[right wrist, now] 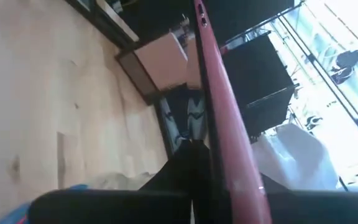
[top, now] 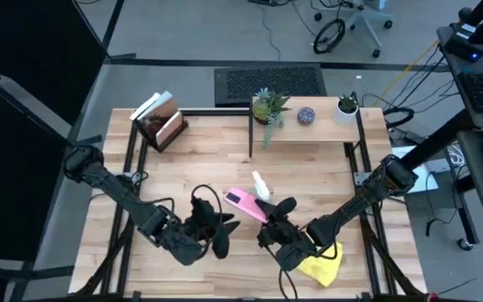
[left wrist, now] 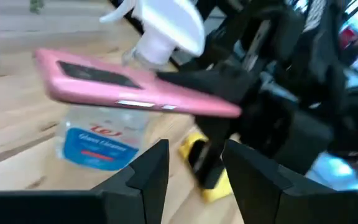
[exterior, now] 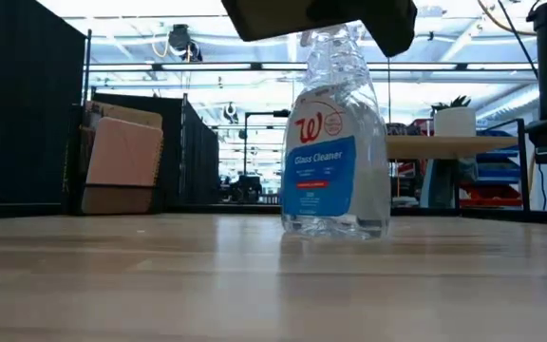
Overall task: Apply microfiber cloth
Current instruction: Spray the back of the cellphone using the glass cleaner spray
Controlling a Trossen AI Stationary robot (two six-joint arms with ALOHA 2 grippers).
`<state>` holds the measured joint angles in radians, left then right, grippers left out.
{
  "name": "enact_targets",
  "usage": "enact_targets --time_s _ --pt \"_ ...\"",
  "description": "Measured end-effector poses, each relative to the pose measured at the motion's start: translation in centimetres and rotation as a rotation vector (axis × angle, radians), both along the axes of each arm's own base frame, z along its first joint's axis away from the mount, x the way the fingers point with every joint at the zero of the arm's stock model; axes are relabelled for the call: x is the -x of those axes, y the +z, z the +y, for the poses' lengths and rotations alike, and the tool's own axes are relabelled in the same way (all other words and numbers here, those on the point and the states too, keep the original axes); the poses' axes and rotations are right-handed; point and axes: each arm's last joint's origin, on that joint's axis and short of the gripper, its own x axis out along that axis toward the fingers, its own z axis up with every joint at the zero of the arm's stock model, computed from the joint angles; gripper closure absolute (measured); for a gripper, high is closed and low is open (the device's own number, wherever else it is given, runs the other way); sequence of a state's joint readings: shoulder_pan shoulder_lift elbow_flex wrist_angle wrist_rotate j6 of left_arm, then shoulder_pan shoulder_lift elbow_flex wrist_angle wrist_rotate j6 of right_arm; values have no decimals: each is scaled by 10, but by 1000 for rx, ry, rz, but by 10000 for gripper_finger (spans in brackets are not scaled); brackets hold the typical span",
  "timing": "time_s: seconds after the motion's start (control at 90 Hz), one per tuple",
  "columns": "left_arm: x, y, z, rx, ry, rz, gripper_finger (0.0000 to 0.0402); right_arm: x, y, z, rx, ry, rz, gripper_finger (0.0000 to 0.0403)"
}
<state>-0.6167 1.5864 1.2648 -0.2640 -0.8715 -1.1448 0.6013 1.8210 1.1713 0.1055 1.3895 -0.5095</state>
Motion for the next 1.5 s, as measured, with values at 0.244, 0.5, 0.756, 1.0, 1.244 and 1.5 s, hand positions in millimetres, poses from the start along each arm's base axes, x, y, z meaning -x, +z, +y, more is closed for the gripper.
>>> enact_targets --time_s 0.244,0.5,0.756,1.0,1.244,1.5 --pt "-9 2 12 27 47 -29 259 0 0 -1 31 -10 22 394" --pt "-11 1 14 141 41 -38 259 2 2 -2 111 -97 35 394" --pt "-11 2 17 118 127 -80 259 2 2 -1 109 -94 34 394" --pt "-20 2 35 126 169 -75 259 3 2 -2 121 -108 36 394" --pt "-28 2 52 206 238 -105 259 3 3 -2 127 -114 38 394" --pt "-32 2 62 214 277 -117 271 1 7 -1 114 -113 19 393"
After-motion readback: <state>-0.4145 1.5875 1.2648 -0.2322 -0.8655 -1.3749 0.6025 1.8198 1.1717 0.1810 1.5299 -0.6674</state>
